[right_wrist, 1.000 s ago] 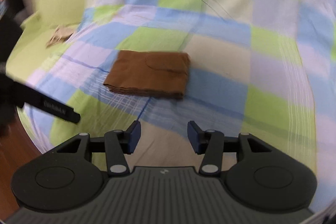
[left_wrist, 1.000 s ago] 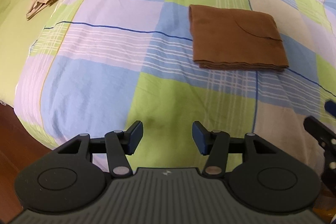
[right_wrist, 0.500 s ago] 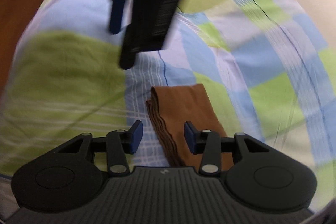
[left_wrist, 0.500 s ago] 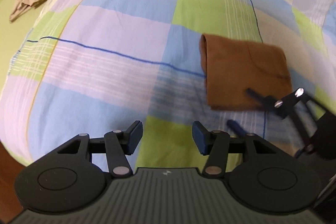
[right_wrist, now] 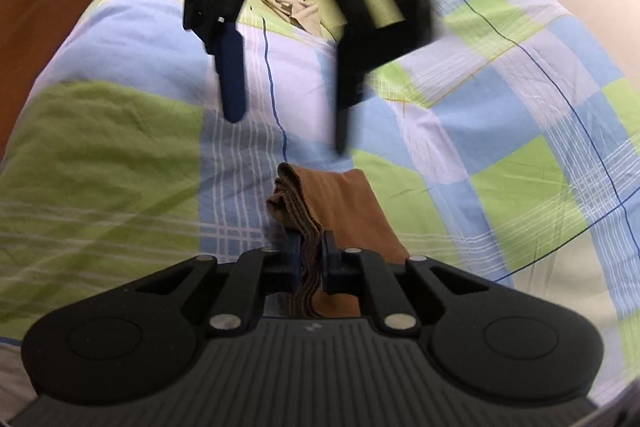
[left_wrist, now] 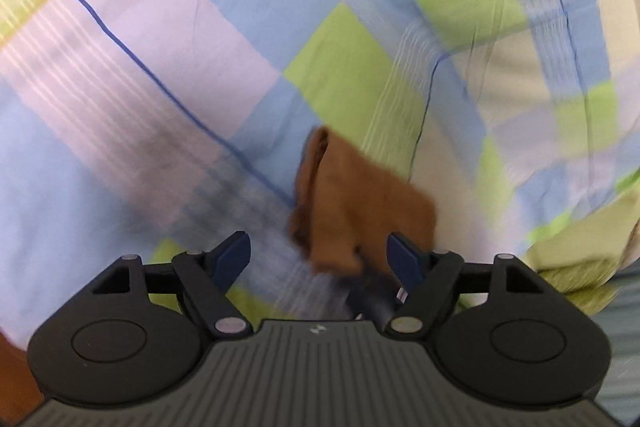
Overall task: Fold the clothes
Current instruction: 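Grasp the folded brown cloth's edge with both grippers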
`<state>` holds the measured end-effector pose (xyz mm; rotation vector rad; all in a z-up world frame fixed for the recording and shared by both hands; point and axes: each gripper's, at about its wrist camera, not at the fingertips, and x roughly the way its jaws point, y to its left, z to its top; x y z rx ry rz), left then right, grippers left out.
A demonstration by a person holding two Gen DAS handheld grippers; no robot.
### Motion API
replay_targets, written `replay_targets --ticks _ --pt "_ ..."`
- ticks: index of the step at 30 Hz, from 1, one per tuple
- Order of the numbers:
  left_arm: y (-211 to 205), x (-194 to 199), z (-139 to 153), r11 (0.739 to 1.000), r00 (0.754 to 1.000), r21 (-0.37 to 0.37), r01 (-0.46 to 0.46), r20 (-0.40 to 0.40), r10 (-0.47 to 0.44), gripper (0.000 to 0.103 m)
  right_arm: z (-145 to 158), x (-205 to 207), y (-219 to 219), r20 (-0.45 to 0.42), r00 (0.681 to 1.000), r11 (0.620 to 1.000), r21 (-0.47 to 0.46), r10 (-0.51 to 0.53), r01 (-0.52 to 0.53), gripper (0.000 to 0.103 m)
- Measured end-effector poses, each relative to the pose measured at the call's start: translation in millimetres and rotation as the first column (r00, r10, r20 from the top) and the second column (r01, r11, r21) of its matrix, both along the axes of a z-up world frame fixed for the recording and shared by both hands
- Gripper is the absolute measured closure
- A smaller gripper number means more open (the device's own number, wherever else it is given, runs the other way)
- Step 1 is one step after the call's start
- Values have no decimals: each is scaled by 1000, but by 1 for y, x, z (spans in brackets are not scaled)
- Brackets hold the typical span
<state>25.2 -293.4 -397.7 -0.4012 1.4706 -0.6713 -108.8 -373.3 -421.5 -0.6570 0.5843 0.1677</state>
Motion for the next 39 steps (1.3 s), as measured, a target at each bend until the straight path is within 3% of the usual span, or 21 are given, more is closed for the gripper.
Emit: replay_targets --ticks 9,13,14,15,17,19,22,24,25,27,28,30,33,34,37,39 --pt "-27 28 -47 988 989 -154 -28 -150 4 28 18 -5 -19 68 996 994 99 -54 47 97" --pt "-45 30 -59 979 983 -202 36 -170 -72 39 22 -4 -28 54 996 987 148 -68 59 97" --pt "-45 29 -62 979 983 -197 50 -166 -83 48 20 -2 -30 38 996 985 160 -76 69 93" --pt "-46 29 -65 979 982 -193 63 -161 -95 56 20 -1 -31 19 997 982 172 -77 73 81" --pt "-43 29 -69 978 982 -191 82 -150 -111 65 25 -3 -39 -16 996 972 216 -87 88 67" --pt "-39 30 -72 976 982 -195 96 -141 -125 66 30 -8 -49 -41 994 956 271 -102 109 63" --pt "-39 32 -74 973 980 -201 112 -139 -142 66 42 -13 -90 -147 968 852 460 -204 249 63" --pt "-40 32 -74 973 979 -198 121 -136 -150 66 44 -10 -135 -286 913 672 618 -291 408 63" --pt "-41 33 -74 973 979 -198 122 -138 -151 66 43 -8 -147 -322 897 619 648 -304 443 63" --pt "-42 32 -75 973 978 -200 118 -144 -148 66 30 -10 -182 -426 836 420 726 -346 544 62" --pt "-41 32 -75 972 978 -201 119 -145 -149 66 24 -9 -192 -462 820 357 743 -338 566 62" --pt "-38 33 -75 971 977 -206 125 -145 -157 66 -2 -9 -221 -582 762 121 767 -283 631 62" --pt "-35 36 -80 967 974 -222 122 -162 -161 66 -29 -11 -244 -629 756 -125 777 -179 617 62" --pt "-33 36 -82 966 972 -228 122 -167 -162 66 -32 -12 -246 -634 756 -158 773 -162 615 64" --pt "-30 38 -84 961 970 -241 133 -169 -177 66 -43 -9 -251 -637 764 -211 764 -102 609 71" --pt "-30 39 -83 960 969 -238 146 -160 -187 71 -50 -3 -250 -635 768 -209 764 -79 610 78"
